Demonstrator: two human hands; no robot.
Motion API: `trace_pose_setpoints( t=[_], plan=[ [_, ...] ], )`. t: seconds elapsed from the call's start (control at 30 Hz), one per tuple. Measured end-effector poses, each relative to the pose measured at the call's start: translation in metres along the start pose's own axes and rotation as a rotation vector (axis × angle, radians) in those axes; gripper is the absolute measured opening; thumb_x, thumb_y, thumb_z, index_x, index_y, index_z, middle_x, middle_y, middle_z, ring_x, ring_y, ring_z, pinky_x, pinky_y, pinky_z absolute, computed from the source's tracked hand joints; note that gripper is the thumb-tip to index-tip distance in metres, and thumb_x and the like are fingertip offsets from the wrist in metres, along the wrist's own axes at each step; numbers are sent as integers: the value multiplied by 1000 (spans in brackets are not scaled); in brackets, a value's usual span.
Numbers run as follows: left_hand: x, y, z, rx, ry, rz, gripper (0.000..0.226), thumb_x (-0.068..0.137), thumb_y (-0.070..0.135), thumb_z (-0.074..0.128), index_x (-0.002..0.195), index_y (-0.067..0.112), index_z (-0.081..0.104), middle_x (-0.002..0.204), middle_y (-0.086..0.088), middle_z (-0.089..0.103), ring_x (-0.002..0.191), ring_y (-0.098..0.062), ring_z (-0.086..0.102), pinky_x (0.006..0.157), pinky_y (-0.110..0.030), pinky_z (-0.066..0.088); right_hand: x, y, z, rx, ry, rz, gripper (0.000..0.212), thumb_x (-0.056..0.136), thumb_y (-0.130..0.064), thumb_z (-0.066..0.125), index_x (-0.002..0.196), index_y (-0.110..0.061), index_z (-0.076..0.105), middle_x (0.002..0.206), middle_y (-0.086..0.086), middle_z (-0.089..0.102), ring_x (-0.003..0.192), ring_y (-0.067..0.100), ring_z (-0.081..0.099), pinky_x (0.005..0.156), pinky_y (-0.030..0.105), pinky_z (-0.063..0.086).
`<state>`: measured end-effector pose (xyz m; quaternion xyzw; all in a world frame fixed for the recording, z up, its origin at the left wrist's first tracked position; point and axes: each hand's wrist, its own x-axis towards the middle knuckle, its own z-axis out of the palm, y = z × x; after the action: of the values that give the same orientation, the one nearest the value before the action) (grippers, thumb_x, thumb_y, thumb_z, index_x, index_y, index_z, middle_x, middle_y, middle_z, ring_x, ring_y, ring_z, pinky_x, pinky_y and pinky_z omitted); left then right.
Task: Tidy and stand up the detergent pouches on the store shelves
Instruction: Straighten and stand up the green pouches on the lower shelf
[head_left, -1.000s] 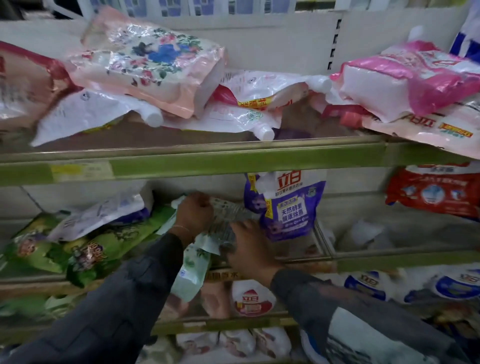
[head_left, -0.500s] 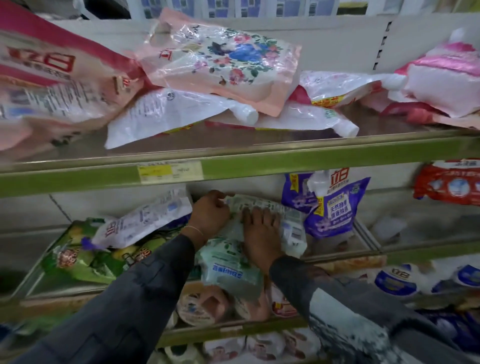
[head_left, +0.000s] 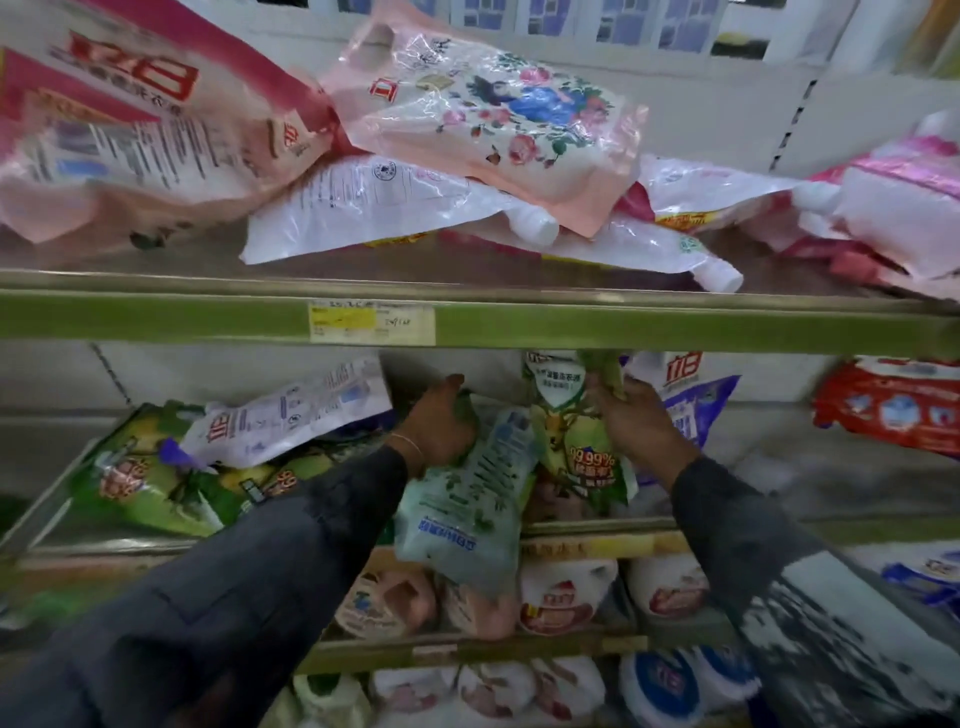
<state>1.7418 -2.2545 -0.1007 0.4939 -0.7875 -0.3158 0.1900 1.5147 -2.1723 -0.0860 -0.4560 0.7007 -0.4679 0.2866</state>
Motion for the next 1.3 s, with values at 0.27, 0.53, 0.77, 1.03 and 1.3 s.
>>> trace_pose_setpoints(
  t=[0.27, 0.53, 0.77, 1.03, 1.3],
  plan=[
    [33, 25, 28, -137, -179, -111, 81, 80, 30, 76, 147, 11, 35, 141, -8, 49, 127, -28, 51, 90, -22, 40, 9, 7, -22, 208, -113, 43, 12, 98, -28, 63, 91, -22, 71, 93, 0, 77, 89, 19, 74, 83, 33, 57],
    [-33, 14, 94, 1134, -331, 224, 117, 70, 87, 34, 154, 10, 8, 158, -29, -4, 143, -55, -6, 106, -73, -6, 20, 20, -6, 308, -107, 54, 8, 97, -29, 64, 95, -24, 70, 104, 1, 77, 98, 20, 71, 91, 38, 56],
    [-52, 25, 104, 1194, -379, 15, 103, 78, 54, 64, 151, 0, 16, 157, -31, 2, 143, -53, -2, 106, -71, 18, 26, 22, -8, 220, -129, 25, 19, 96, -38, 64, 108, -23, 67, 105, 0, 73, 95, 15, 68, 88, 31, 53],
    [-54, 46, 72, 997, -293, 135, 31, 84, 33, 61, 107, 12, 64, 110, -13, 63, 101, -33, 60, 81, -40, 53, 17, 20, -2, 307, -123, 4, 10, 99, -25, 61, 92, -24, 68, 91, -3, 73, 83, 9, 69, 61, 12, 53],
    [-22, 36, 25, 828, -46, 55, 21, 94, 27, 52, 95, 12, 66, 99, -9, 69, 90, -27, 67, 73, -36, 55, 12, 19, -14, 343, -191, 76, 6, 96, -23, 64, 92, -20, 67, 84, -3, 74, 62, 4, 73, 53, 19, 56]
  ],
)
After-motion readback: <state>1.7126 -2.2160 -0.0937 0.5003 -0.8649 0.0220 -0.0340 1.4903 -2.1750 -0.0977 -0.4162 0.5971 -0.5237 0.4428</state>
